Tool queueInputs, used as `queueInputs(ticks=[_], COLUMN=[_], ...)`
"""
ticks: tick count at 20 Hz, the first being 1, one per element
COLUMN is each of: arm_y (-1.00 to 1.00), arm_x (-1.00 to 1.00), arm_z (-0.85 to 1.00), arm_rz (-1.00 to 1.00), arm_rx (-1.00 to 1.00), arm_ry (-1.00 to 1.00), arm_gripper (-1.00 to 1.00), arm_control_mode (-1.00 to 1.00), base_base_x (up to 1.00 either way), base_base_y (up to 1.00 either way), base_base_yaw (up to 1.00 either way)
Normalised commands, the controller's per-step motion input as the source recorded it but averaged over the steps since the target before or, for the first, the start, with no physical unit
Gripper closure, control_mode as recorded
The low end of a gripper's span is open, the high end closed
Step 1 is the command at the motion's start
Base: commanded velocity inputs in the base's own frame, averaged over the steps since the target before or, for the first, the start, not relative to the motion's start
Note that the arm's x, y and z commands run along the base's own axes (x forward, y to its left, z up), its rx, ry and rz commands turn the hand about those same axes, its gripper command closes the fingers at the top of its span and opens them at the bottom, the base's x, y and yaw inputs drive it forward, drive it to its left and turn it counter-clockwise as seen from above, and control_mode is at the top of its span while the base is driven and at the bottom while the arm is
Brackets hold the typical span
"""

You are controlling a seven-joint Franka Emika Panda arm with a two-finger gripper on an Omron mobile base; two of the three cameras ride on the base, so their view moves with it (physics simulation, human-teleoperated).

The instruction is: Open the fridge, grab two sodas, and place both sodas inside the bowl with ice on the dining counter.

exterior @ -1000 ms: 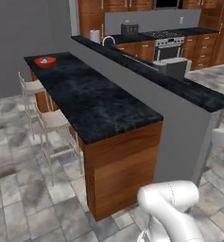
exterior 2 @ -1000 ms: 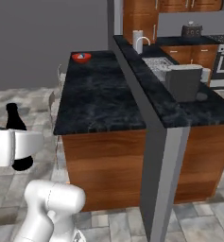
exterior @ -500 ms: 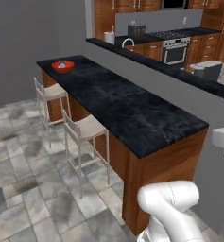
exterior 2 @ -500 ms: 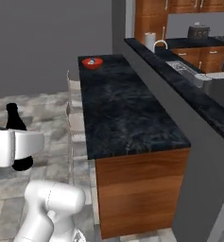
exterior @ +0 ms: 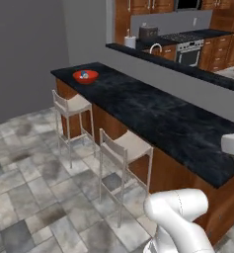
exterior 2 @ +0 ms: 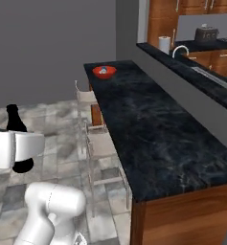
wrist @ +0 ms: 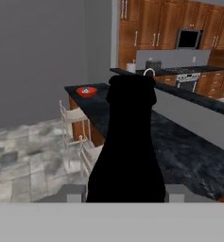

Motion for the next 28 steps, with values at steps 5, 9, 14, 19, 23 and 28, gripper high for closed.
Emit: queueInputs(ticks=[5,9,14,19,23,28], arm_y=[0.0,0.0,0.0,0.0,0.0,0.0], arm_x=[0.0,0.0,0.0,0.0,0.0,0.0], arm_z=[0.0,0.0,0.0,0.0,0.0,0.0], arm_rz=[0.0,0.0,0.0,0.0,0.0,0.0], arm_rx=[0.0,0.0,0.0,0.0,0.0,0.0], arm_ry=[0.0,0.0,0.0,0.0,0.0,0.0], arm_gripper=[1.0,1.0,1.0,1.0,1.0,1.0], arm_control_mode=[1.0,1.0,1.0,1.0,1.0,1.0], base_base_x=[0.66,0.55,0.48,0.46,0.45,0.44], base_base_y=[1.0,1.0,0.84,0.77,0.8,0.82], base_base_yaw=[-0.18,-0.25,-0.37,-0.4,-0.4,-0.39])
